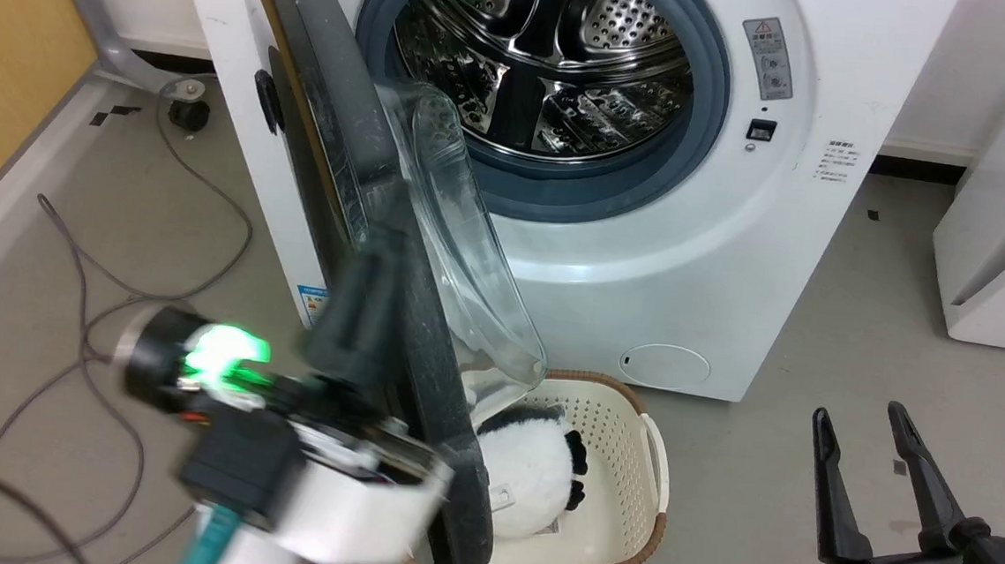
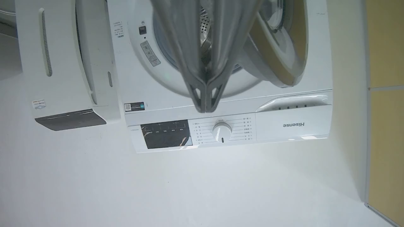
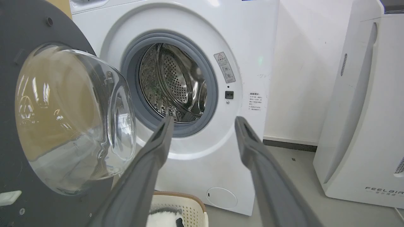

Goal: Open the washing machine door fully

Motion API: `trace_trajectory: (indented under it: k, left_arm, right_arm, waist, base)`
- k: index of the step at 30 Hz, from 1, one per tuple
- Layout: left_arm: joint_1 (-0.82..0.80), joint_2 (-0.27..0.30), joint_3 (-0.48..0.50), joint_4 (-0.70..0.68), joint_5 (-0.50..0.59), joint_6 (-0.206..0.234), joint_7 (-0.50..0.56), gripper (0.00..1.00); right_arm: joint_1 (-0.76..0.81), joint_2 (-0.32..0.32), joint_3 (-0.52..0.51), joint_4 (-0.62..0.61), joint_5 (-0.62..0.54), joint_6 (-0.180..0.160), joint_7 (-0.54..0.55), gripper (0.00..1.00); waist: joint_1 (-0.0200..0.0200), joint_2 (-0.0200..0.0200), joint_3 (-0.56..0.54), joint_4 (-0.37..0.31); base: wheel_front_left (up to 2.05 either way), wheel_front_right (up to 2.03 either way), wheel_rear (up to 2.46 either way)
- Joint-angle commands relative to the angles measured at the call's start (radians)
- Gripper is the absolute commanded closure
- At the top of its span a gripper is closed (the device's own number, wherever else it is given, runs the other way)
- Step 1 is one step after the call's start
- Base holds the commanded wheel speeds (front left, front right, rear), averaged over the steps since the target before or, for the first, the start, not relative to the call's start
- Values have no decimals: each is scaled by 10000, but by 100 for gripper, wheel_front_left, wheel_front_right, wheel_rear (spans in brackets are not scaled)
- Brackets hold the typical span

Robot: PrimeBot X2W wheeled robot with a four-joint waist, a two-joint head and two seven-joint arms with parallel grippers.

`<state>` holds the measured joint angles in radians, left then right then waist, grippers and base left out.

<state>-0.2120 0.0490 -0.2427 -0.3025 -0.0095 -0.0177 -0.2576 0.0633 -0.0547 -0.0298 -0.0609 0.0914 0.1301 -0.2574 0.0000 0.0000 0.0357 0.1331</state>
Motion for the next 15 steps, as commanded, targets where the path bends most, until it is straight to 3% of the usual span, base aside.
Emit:
trace_trajectory:
  k: [1,15]
  left_arm:
    - [-183,14,-336,-65,114,-87,-42,100]
    - [293,40,-2991,322,309,-499,-42,100]
  right_arm:
    - [102,45,10,-46,42,6,-43,0]
    - [162,45,-24,74,15,6,-43,0]
  waist:
    - [0,0,25,14]
    - [0,0,-32,215]
  base:
    - [0,0,0]
    - [0,0,0]
